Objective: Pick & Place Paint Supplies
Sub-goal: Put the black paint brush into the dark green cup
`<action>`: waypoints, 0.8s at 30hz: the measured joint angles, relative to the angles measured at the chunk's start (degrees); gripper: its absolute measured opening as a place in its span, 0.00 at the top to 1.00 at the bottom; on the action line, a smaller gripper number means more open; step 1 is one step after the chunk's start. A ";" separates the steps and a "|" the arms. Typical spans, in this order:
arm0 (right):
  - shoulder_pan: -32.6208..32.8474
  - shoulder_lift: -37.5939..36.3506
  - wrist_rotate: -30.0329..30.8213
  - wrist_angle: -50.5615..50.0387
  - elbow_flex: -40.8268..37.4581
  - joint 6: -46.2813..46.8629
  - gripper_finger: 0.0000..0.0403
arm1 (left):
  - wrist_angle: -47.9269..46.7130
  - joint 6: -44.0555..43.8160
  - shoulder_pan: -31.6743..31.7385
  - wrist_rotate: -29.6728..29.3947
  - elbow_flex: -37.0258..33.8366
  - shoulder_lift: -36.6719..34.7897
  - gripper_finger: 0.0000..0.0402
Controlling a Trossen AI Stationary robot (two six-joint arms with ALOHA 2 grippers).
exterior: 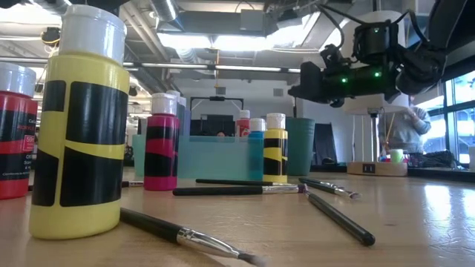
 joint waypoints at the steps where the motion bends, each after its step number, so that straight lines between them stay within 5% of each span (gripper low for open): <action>1: 0.00 0.00 -0.02 -0.69 -0.01 0.00 0.97 | -0.03 0.00 0.00 0.03 0.00 0.11 0.68; 24: 0.02 0.00 -1.35 -3.61 -0.02 2.76 0.93 | -0.16 0.16 0.00 0.11 0.00 4.03 0.68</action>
